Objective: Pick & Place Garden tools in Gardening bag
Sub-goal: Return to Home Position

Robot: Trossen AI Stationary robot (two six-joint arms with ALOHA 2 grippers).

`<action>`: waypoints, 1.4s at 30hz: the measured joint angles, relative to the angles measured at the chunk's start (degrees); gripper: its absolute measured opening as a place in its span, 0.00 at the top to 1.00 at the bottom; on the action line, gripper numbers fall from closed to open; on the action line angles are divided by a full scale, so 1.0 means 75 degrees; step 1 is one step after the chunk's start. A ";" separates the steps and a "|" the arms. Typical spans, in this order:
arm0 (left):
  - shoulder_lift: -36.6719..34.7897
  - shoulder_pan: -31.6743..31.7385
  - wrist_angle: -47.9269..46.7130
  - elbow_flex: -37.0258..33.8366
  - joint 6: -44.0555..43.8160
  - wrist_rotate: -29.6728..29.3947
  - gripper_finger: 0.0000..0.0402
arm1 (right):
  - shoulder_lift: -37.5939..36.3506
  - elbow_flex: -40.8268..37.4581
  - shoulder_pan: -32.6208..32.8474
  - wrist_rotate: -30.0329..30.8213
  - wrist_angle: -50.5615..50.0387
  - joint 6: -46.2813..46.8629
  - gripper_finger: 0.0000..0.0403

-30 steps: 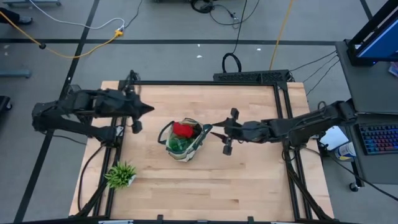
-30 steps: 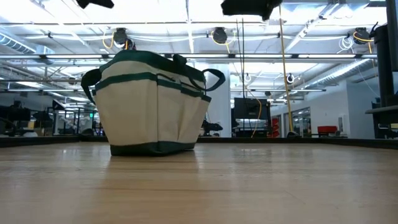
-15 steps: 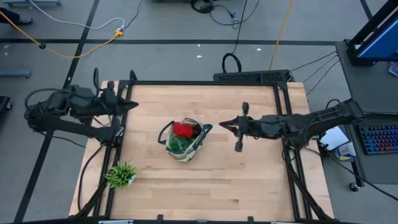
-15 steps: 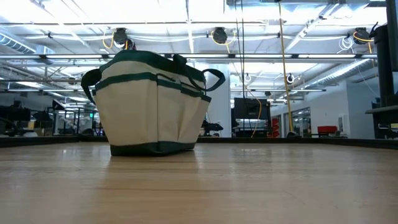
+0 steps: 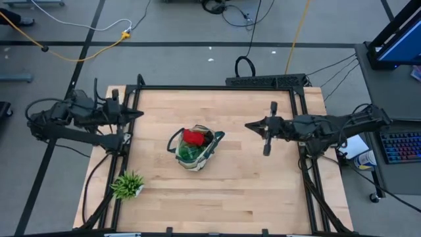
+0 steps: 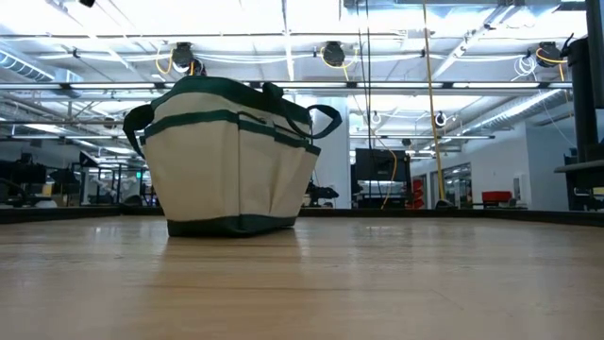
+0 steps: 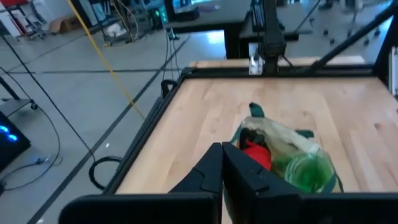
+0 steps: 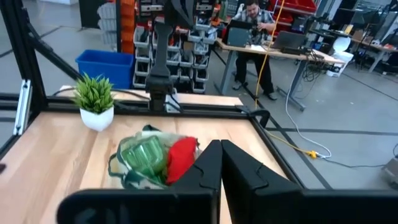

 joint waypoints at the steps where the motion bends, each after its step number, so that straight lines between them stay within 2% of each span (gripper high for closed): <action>1: -0.0152 0.0000 0.0146 -0.0176 0.0001 0.0007 0.96 | -0.0070 0.0000 0.0000 0.0000 -0.0122 -0.0002 1.00; 6: -0.0883 0.0000 0.0800 -0.1029 0.0362 0.0106 0.99 | -0.0406 0.0000 0.0000 -0.0091 -0.0690 -0.0002 1.00; 11: -0.1598 0.0000 0.1713 -0.1832 0.0934 0.0602 0.97 | -0.0763 -0.0150 0.0000 -0.1003 -0.0695 -0.0087 1.00; 14: -0.1954 0.0000 0.2137 -0.2239 0.1119 0.0841 0.96 | -0.1114 -0.0585 0.0004 -0.1179 -0.0460 -0.0186 1.00; 20: -0.2425 0.0000 0.2392 -0.2672 0.1335 0.1152 0.99 | -0.2074 -0.1888 0.0003 -0.1184 0.0383 -0.0200 1.00; 24: -0.2717 0.0000 0.2477 -0.2995 0.1476 0.1527 0.96 | -0.2805 -0.2672 0.0003 -0.1200 0.0673 -0.0229 1.00; 29: -0.3115 0.0000 0.3206 -0.3686 0.1722 0.1769 0.97 | -0.3705 -0.3459 0.0000 -0.1201 0.0941 -0.0191 1.00; 32: -0.3284 0.0000 0.3400 -0.4056 0.1868 0.1780 0.99 | -0.4177 -0.3861 0.0000 -0.1204 0.1081 -0.0188 1.00; 38: -0.3541 0.0000 0.3706 -0.4685 0.1936 0.1925 0.95 | -0.4841 -0.4469 0.0000 -0.1204 0.1069 -0.0211 1.00; 42: -0.3627 0.0000 0.3932 -0.5031 0.1935 0.1928 0.96 | -0.5217 -0.4804 0.0000 -0.1207 0.1062 -0.0236 1.00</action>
